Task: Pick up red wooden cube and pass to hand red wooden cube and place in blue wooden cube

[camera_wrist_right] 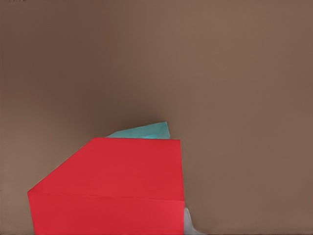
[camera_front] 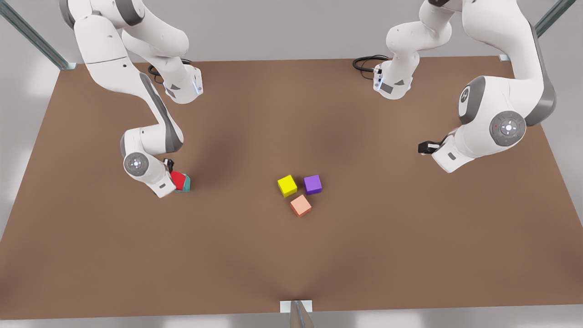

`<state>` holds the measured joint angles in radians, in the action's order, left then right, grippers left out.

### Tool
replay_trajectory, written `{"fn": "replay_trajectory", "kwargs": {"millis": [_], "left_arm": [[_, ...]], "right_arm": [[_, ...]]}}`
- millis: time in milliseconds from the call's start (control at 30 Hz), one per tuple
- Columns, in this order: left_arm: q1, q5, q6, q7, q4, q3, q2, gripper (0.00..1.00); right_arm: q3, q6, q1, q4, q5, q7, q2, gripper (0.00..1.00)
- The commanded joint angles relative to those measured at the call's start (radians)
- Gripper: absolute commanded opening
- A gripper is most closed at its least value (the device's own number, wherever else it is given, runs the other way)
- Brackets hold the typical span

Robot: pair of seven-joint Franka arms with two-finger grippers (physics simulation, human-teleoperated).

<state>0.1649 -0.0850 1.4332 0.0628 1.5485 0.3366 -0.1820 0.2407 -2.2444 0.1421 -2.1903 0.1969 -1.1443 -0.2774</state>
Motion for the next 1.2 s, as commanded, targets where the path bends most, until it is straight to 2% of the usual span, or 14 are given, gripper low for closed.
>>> {"fn": "replay_trajectory", "kwargs": {"millis": [0, 233, 267, 300, 700, 967, 1067, 1100, 1167], "left_arm": [[0.002, -0.001, -0.005, 0.040, -0.001, 0.001, 0.000, 1.00], [0.001, -0.001, -0.007, 0.040, -0.001, 0.001, -0.002, 1.00], [0.001, -0.001, -0.007, 0.040, -0.001, 0.001, -0.002, 1.00], [0.001, 0.001, -0.007, 0.040, 0.001, 0.001, -0.004, 1.00], [0.001, -0.002, -0.007, 0.042, -0.001, 0.001, -0.008, 1.00], [0.001, -0.004, -0.007, 0.043, -0.001, 0.001, -0.008, 1.00], [0.001, -0.004, -0.008, 0.045, -0.001, 0.001, -0.008, 1.00], [-0.001, -0.004, -0.008, 0.045, -0.001, 0.001, -0.008, 1.00], [-0.001, -0.002, -0.008, 0.045, -0.001, 0.001, -0.008, 1.00]], "right_arm": [[0.000, -0.020, 0.002, -0.012, 0.007, 0.158, 0.007, 0.43], [-0.001, -0.026, 0.002, -0.032, -0.008, 0.155, 0.006, 0.46], [-0.001, -0.026, 0.002, -0.031, -0.008, 0.155, 0.004, 0.56], [-0.001, -0.026, 0.002, -0.026, -0.028, 0.155, 0.000, 1.00], [0.014, 0.003, -0.006, -0.008, -0.047, 0.158, 0.018, 1.00], [0.035, 0.212, -0.007, 0.079, -0.148, 0.133, 0.090, 1.00], [0.034, 0.371, -0.015, 0.248, -0.244, 0.175, 0.086, 1.00], [0.032, 0.403, -0.016, 0.345, -0.258, 0.323, 0.044, 1.00], [0.028, 0.517, -0.022, 0.529, -0.238, 0.983, -0.085, 1.00]]}}
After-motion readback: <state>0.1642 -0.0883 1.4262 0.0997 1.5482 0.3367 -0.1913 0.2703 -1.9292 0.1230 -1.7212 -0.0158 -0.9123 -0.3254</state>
